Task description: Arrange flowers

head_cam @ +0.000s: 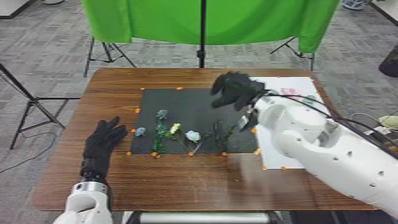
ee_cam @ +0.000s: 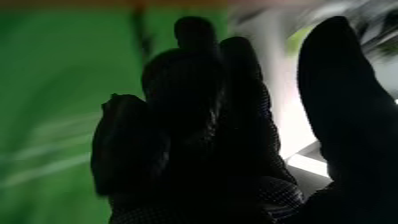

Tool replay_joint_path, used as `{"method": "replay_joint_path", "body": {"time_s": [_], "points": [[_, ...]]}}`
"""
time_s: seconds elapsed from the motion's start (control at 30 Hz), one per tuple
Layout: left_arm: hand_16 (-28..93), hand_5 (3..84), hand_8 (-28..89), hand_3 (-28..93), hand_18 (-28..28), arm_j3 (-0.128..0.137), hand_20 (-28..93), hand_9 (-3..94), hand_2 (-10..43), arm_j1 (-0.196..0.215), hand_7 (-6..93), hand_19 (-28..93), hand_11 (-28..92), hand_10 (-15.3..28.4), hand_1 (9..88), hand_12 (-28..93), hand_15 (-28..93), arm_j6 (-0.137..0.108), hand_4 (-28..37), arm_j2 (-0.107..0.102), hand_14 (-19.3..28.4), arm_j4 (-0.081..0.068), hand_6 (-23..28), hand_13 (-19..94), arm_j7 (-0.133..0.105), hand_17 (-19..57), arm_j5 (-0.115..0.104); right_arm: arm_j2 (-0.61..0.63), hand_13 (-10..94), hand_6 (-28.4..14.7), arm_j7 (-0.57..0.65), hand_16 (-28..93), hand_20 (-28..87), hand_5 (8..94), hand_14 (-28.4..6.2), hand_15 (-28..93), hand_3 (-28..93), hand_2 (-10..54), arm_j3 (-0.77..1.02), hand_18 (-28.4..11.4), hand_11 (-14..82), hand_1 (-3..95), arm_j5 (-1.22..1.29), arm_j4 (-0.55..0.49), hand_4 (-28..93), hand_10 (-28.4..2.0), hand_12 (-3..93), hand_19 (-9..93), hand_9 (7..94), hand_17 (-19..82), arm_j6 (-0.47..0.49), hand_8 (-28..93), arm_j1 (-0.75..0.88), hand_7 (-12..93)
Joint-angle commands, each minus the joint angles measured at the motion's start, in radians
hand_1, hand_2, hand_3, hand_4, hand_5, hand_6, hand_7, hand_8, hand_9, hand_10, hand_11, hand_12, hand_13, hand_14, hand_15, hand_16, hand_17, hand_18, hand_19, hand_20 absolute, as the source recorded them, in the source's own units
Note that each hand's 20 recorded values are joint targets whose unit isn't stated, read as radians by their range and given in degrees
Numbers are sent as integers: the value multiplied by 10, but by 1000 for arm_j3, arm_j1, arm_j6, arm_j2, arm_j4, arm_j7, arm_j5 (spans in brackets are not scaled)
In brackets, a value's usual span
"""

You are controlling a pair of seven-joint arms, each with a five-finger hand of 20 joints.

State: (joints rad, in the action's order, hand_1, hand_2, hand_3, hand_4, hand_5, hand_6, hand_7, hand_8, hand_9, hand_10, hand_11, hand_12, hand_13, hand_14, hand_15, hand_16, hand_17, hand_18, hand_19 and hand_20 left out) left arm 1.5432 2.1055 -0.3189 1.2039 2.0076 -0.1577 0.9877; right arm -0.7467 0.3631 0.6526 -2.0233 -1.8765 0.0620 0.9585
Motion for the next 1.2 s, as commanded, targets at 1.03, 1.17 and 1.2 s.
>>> {"method": "replay_joint_path", "body": {"time_s": [1.03,1.17,1.2], "points": [[-9,438,-63,601,113,-1,184,441,97,35,107,52,179,139,214,115,225,4,-283,18,179,-2,48,327,23,47,6,35,875,-19,314,317,482,695,-34,598,517,-95,174,-109,97,630,-116,468,-157,-110,370,932,842,645,-165,78,155,199],[-9,439,-63,606,114,2,184,442,94,44,109,54,179,139,213,114,226,2,-283,15,179,2,47,327,28,46,6,71,902,-25,272,327,473,754,-22,585,526,-95,219,-93,94,654,-104,311,-156,-101,398,932,890,675,-231,115,185,214],[-9,438,-63,608,115,3,185,441,94,45,109,55,179,139,212,115,227,5,-283,14,179,2,47,327,30,45,6,76,903,-25,258,328,473,755,-22,584,528,-95,211,-93,95,653,-102,275,-155,-101,400,932,891,675,-235,115,179,213]]}}
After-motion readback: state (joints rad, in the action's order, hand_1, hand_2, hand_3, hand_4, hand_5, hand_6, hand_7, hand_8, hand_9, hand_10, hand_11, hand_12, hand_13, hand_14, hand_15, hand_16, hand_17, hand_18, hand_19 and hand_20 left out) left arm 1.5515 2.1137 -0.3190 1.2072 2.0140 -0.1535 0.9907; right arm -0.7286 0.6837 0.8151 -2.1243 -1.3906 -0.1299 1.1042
